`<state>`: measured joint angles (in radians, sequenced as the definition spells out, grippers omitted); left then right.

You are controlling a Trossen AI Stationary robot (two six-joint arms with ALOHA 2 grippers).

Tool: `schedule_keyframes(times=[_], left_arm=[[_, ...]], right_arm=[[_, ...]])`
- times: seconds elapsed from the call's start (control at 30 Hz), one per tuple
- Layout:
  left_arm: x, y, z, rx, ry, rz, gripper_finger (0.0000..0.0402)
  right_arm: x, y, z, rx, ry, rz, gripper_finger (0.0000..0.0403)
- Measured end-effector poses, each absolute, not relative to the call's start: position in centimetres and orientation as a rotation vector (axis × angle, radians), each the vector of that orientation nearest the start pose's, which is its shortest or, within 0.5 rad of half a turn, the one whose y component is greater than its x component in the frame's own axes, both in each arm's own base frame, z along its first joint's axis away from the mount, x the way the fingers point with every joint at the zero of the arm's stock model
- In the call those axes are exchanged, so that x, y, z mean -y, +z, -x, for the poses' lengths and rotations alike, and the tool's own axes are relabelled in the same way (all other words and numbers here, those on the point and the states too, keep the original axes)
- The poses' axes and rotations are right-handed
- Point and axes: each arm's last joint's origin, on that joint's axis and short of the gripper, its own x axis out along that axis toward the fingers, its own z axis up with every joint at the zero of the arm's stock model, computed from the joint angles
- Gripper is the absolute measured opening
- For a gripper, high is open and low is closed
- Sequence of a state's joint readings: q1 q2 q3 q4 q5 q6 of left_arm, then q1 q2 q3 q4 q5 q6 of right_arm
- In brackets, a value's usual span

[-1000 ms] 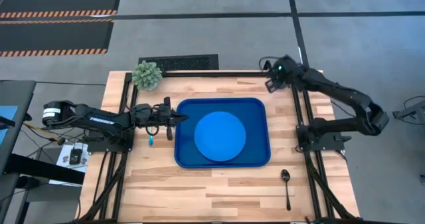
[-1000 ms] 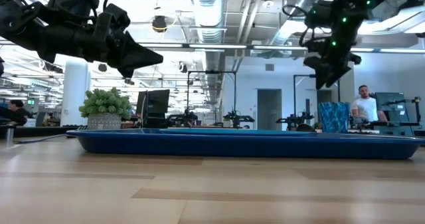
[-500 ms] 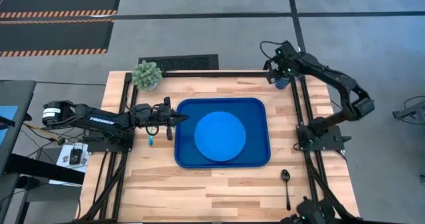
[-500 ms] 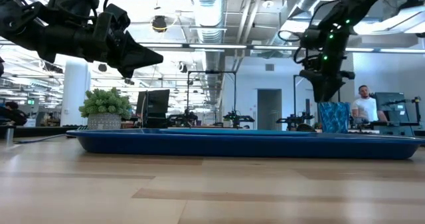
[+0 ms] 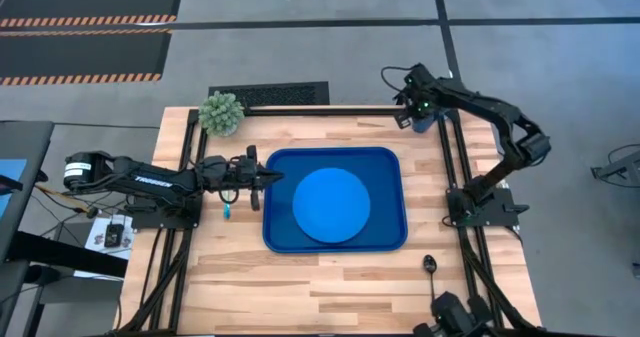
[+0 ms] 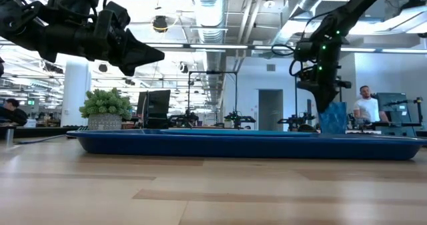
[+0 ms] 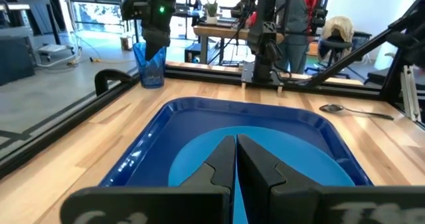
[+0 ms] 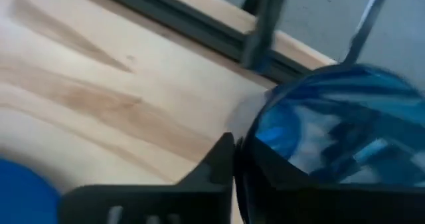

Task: Pick and place plate/cup/fork/spoon on tray
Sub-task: Put the blue cup on the blue tray to the top left of the light blue plate

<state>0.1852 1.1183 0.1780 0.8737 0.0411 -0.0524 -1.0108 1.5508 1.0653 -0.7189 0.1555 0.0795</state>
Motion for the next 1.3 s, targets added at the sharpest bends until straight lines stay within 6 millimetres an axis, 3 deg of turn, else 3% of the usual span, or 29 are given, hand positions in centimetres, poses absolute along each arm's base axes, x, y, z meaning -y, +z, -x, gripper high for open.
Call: schedule_keyframes(times=[0.1,0.3,0.6,0.77,0.97,1.1,1.3], left_arm=[[-3.5,17.3,-19.1,-0.057,0.147,0.047,0.0002],[-3.5,17.3,-19.1,-0.053,0.149,0.074,0.0002],[-3.5,17.3,-19.1,-0.055,0.15,0.058,0.0002],[-3.5,17.3,-19.1,-0.055,0.151,0.055,0.0002],[-3.5,17.3,-19.1,-0.055,0.154,0.055,0.0002],[-3.5,17.3,-19.1,-0.055,0.154,0.055,0.0002],[-3.5,17.3,-19.1,-0.055,0.154,0.055,0.0002]], right_arm=[[24.4,22.1,-16.0,-1.103,-1.037,-0.558,0.0012],[22.8,24.9,-19.7,-1.022,-0.899,-0.496,0.0037],[19.0,28.1,-30.6,-0.946,-0.557,-0.293,0.0015],[17.9,27.4,-36.4,-0.961,-0.398,-0.192,0.0028],[18.3,25.4,-41.3,-0.988,-0.317,-0.093,0.0015],[19.3,24.2,-42.9,-1.043,-0.295,-0.071,0.0023],[20.7,22.7,-43.4,-1.138,-0.268,-0.059,0.0024]])
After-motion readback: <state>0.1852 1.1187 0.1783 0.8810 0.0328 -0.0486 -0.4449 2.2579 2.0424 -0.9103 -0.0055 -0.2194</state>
